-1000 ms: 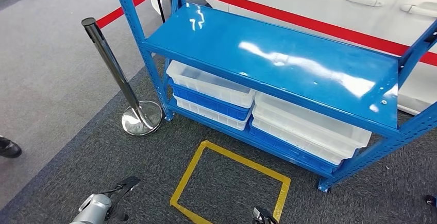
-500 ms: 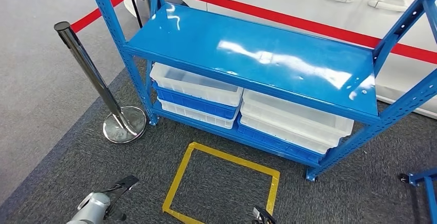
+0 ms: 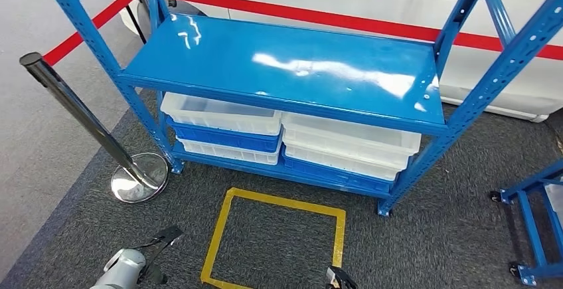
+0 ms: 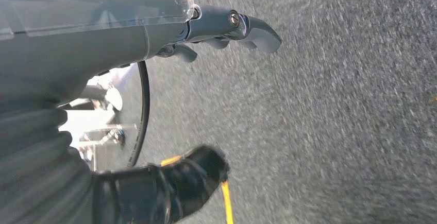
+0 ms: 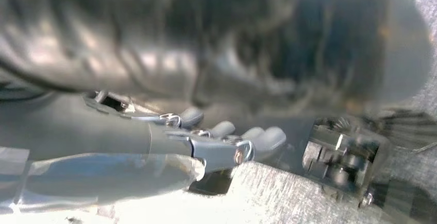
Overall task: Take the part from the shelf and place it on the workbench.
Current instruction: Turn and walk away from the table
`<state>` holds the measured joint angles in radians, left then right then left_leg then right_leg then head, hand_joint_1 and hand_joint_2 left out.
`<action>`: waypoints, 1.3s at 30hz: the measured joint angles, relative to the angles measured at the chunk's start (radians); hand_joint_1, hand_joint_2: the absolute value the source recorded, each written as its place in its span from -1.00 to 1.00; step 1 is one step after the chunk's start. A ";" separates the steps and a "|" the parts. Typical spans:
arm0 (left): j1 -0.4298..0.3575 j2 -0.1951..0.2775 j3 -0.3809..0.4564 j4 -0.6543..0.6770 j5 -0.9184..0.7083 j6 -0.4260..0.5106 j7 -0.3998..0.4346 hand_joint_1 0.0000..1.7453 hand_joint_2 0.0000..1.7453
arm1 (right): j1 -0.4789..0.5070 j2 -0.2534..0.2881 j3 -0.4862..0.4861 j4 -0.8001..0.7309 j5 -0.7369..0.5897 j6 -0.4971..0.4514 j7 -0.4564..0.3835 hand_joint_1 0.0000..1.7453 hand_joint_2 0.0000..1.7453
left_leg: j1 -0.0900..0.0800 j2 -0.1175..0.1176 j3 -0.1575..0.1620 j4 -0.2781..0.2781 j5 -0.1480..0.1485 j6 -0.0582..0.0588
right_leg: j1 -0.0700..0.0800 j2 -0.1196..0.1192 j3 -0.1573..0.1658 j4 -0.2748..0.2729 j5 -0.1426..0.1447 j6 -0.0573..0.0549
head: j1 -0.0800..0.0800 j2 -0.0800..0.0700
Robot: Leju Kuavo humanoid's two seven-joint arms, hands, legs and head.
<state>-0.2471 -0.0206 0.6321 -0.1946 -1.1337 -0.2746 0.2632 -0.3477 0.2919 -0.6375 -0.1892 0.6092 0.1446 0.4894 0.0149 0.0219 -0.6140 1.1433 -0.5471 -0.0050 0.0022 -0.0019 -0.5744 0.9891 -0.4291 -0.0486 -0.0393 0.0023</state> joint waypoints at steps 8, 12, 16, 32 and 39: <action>0.003 0.002 0.000 0.000 0.000 0.000 0.001 -1.00 1.00 | 0.001 0.000 0.000 0.000 0.000 0.000 0.000 -1.00 -1.00 | 0.012 -0.060 0.034 -0.098 0.089 -0.010 | -0.004 0.076 -0.013 0.037 -0.016 0.016 | -0.001 0.000; 0.006 0.001 -0.004 0.000 -0.020 -0.018 -0.015 -1.00 1.00 | 0.040 -0.028 0.025 -0.008 0.105 0.008 -0.105 -1.00 -0.50 | 0.008 -0.067 0.040 -0.115 0.083 0.007 | -0.004 0.097 -0.028 0.043 -0.015 0.038 | -0.001 0.000; 0.026 -0.005 -0.022 -0.001 -0.040 -0.029 -0.033 -1.00 1.00 | 0.162 -0.138 0.149 -0.020 0.207 0.073 -0.515 -1.00 1.00 | 0.010 -0.047 0.052 -0.131 0.088 0.035 | -0.006 0.031 -0.068 0.150 -0.089 0.059 | 0.008 0.000; 0.126 -0.005 -0.217 -0.093 0.318 0.070 -0.102 -1.00 1.00 | 0.398 -0.286 0.342 -0.015 -0.058 0.022 -0.534 -1.00 1.00 | -0.002 -0.009 0.014 0.015 -0.035 -0.002 | -0.005 0.002 0.004 0.013 -0.022 0.010 | 0.006 0.000; 0.241 -0.004 -0.302 -0.085 0.492 0.113 -0.134 -1.00 -1.00 | 0.386 -0.293 0.405 -0.101 -0.175 -0.012 -0.527 -1.00 -1.00 | 0.000 -0.016 0.040 -0.065 0.048 -0.001 | -0.002 0.024 0.006 0.038 -0.044 0.020 | 0.006 0.000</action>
<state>-0.0056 -0.0247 0.3305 -0.2800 -0.6415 -0.1613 0.1296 0.0381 -0.0008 -0.2326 -0.2905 0.4342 0.1323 -0.0380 0.0151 0.0058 -0.5740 1.0782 -0.4990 -0.0061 0.0003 0.0224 -0.5680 1.0272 -0.4727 -0.0288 -0.0331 0.0023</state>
